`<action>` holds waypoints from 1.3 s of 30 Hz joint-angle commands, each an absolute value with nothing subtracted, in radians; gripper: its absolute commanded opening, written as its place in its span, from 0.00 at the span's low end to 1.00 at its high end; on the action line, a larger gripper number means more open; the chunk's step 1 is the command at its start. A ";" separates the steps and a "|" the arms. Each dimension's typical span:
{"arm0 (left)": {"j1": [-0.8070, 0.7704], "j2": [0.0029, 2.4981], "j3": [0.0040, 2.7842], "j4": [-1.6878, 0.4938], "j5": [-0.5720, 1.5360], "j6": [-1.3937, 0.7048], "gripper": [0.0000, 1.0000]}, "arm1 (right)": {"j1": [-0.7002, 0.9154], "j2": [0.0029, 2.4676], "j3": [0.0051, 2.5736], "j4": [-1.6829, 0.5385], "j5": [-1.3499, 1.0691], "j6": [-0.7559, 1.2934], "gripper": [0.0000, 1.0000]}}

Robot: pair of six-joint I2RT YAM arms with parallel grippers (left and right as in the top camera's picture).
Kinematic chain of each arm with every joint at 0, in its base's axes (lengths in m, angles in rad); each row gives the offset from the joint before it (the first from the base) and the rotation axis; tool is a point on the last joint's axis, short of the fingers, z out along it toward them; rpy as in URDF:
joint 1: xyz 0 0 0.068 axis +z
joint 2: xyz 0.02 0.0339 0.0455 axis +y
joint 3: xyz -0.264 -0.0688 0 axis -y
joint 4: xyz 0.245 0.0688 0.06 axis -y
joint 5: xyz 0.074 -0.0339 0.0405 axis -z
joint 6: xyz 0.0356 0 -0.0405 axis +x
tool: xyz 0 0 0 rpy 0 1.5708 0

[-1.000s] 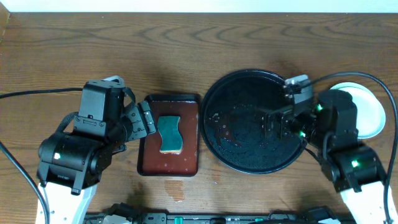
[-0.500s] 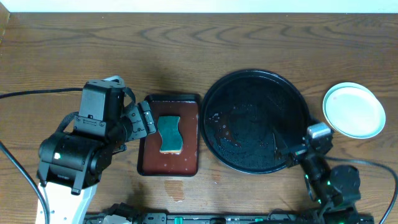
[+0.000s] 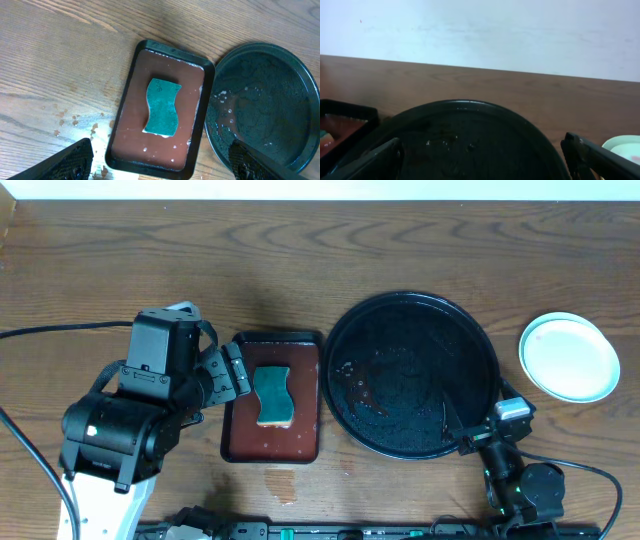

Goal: Clean dirty plates on tray and stack at the side

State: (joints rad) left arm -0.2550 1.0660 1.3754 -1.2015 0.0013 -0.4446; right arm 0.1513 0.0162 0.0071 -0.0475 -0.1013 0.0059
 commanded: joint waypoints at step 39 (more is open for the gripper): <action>-0.052 0.464 0.720 -0.368 -0.115 -0.316 0.88 | 0.146 0.006 0.006 -0.067 -0.086 -0.009 0.99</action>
State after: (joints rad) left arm -0.0681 0.5522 0.8326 -0.4408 -0.1074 -0.3706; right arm 0.1509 0.0147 0.0071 -0.0631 -0.0944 0.0055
